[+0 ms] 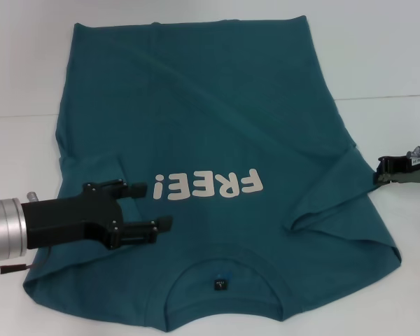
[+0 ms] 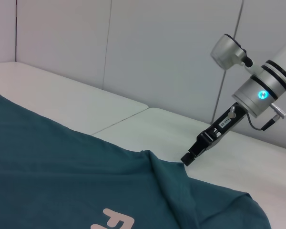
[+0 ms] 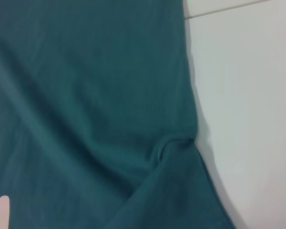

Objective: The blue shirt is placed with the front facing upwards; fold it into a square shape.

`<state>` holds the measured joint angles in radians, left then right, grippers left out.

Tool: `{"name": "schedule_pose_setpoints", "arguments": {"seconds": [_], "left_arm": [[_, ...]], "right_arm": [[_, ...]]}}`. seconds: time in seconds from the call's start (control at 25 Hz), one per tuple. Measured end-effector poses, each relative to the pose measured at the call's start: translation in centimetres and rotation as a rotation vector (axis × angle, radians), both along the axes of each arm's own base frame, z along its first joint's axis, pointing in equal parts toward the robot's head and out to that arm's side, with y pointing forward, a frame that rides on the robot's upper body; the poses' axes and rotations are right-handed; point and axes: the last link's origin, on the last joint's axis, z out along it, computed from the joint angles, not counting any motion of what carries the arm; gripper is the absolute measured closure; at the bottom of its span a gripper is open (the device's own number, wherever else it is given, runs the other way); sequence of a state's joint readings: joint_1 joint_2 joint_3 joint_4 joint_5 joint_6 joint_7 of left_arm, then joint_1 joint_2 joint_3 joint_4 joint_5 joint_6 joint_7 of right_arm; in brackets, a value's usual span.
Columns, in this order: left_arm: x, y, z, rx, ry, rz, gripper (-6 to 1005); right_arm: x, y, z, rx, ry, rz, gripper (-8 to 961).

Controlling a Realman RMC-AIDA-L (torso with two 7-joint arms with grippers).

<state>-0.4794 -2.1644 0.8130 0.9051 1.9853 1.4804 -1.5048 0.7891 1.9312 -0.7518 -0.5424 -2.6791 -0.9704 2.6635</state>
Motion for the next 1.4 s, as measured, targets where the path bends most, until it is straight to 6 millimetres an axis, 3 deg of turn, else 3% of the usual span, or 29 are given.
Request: {"name": "schedule_pose_setpoints", "arguments": {"seconds": [0.28,0.52,0.88,1.28,1.4], "left_arm": [[0.0,0.1,0.0,0.002,0.001,-0.001,152],[0.1,0.1,0.0,0.001,0.002,-0.002,152],[0.1,0.0,-0.1,-0.004,0.004,-0.004,153],[0.0,0.0,0.0,-0.001,0.004,-0.001,153],[0.0,0.0,0.0,-0.001,0.004,-0.001,153]], "right_arm": [[-0.2,0.1,0.3,0.001,-0.002,0.012,918],[-0.2,-0.1,1.1,-0.001,0.007,0.011,950],[0.7,-0.3,2.6,0.044,0.035,-0.03,767],[0.6,-0.1,2.0,0.057,0.043,-0.026,558],[0.6,-0.1,1.6,0.059,0.045,-0.03,410]]}}
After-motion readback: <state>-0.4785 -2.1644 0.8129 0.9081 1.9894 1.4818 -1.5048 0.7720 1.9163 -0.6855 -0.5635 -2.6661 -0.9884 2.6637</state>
